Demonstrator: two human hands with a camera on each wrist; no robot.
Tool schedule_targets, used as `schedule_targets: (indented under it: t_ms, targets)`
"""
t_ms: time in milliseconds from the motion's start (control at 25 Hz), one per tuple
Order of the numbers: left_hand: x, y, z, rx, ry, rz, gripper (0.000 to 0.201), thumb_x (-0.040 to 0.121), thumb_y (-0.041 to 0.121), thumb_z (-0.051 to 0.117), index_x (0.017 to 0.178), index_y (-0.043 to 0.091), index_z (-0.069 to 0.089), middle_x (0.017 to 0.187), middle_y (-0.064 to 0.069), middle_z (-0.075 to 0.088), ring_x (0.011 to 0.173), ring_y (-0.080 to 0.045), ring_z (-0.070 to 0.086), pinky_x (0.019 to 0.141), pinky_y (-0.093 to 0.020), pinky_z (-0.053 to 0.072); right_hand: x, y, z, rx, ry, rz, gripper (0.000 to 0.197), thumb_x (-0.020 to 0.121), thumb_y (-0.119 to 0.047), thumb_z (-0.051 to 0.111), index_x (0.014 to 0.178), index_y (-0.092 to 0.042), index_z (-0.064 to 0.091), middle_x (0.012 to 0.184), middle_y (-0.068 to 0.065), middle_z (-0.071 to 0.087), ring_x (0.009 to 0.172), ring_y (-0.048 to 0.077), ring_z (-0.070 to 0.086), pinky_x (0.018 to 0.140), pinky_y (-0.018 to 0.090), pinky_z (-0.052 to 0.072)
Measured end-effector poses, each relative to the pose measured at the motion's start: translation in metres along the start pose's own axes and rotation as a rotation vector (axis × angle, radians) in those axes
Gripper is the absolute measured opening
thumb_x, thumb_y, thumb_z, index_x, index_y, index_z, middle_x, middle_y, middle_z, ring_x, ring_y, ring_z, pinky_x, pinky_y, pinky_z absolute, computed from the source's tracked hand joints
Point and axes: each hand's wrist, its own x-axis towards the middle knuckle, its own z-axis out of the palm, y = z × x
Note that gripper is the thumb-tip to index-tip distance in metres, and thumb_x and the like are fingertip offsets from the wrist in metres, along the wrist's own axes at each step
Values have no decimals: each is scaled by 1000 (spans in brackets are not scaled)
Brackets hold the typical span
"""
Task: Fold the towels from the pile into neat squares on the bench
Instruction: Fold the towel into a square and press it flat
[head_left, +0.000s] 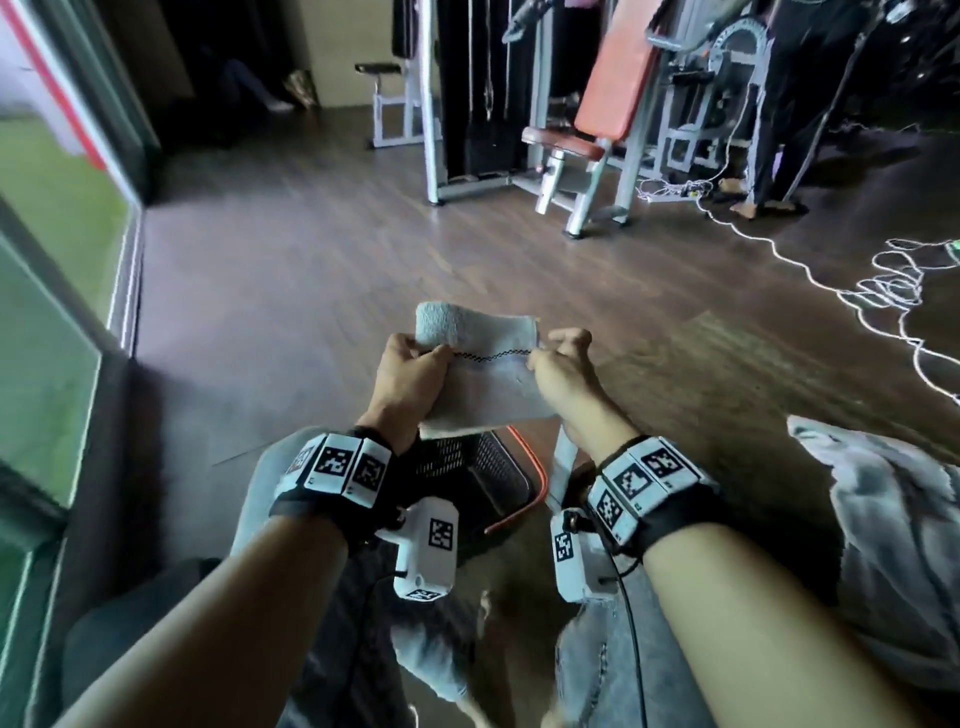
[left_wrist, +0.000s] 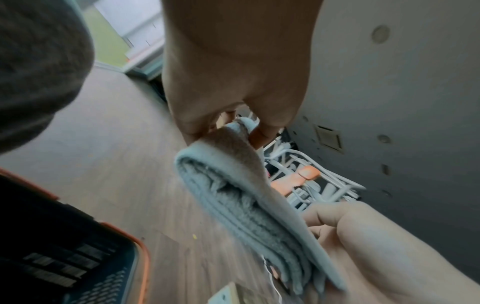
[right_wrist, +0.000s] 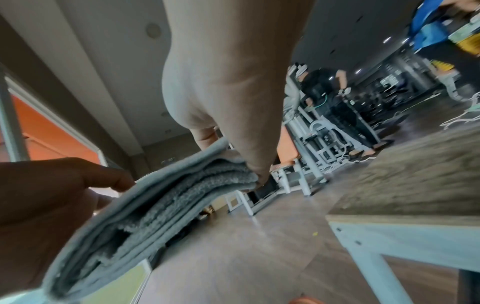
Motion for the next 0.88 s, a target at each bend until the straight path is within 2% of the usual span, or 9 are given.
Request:
schedule_targets:
  t_ms: [120, 200, 320, 360, 440, 520, 680, 760, 880]
  targets:
    - [0, -23, -39, 18, 78, -73, 29, 69, 25, 69, 91, 16, 53, 86, -9, 65, 72, -19, 62, 64, -31, 52, 7, 7, 45, -72, -131, -32, 32, 89, -2, 43, 118, -14, 37, 113, 5, 48, 84, 14, 48, 73, 28, 37]
    - [-1, -43, -63, 32, 120, -143, 44, 64, 23, 70, 102, 8, 53, 88, -14, 68, 63, -17, 62, 53, -24, 51, 9, 21, 76, -170, -244, -25, 30, 87, -3, 42, 115, -16, 44, 112, 1, 51, 82, 13, 50, 68, 29, 37]
    - [2, -88, -87, 109, 176, -224, 45, 81, 10, 64, 115, 12, 35, 88, -8, 59, 65, -14, 59, 47, -21, 47, 13, 51, 121, -316, -334, 17, 23, 86, -5, 46, 104, -15, 57, 98, 0, 59, 91, 23, 56, 73, 27, 39]
    - [2, -101, -90, 153, 175, -250, 41, 83, 10, 62, 115, 14, 36, 86, -5, 58, 64, -13, 57, 48, -22, 46, 14, 61, 132, -323, -360, 52, 20, 86, -5, 47, 99, -14, 60, 93, 1, 60, 92, 25, 58, 75, 28, 42]
    - [13, -134, -94, 263, 137, -320, 23, 84, 13, 61, 106, 11, 56, 75, -1, 59, 59, -15, 53, 52, -22, 43, 22, 86, 158, -366, -408, 116, 17, 85, -5, 48, 91, -14, 61, 87, 2, 62, 93, 27, 60, 82, 31, 48]
    - [32, -170, -92, 342, 60, -377, 10, 84, 15, 61, 86, 10, 69, 64, 0, 58, 57, -17, 52, 55, -23, 42, 36, 115, 182, -477, -439, 155, 18, 83, -15, 47, 91, -15, 63, 98, 7, 67, 99, 30, 63, 89, 35, 52]
    - [62, -232, -77, 362, -21, -499, 18, 87, 18, 60, 77, 7, 71, 59, 0, 57, 50, -12, 49, 39, -12, 35, 67, 169, 217, -697, -515, 301, 47, 85, -28, 45, 124, -5, 59, 130, 17, 59, 120, 38, 54, 104, 42, 44]
    - [76, -252, -71, 347, -63, -550, 18, 88, 14, 58, 76, 7, 69, 54, 2, 51, 46, -10, 44, 38, -14, 32, 82, 190, 228, -730, -560, 343, 53, 83, -32, 46, 126, -3, 57, 132, 18, 58, 121, 38, 53, 105, 43, 43]
    - [107, -288, -66, 360, -101, -646, 26, 87, 14, 57, 62, 11, 63, 47, 5, 46, 44, -12, 41, 47, -19, 34, 109, 223, 252, -744, -606, 390, 58, 75, -40, 43, 118, -5, 62, 123, 16, 63, 114, 36, 56, 100, 41, 46]
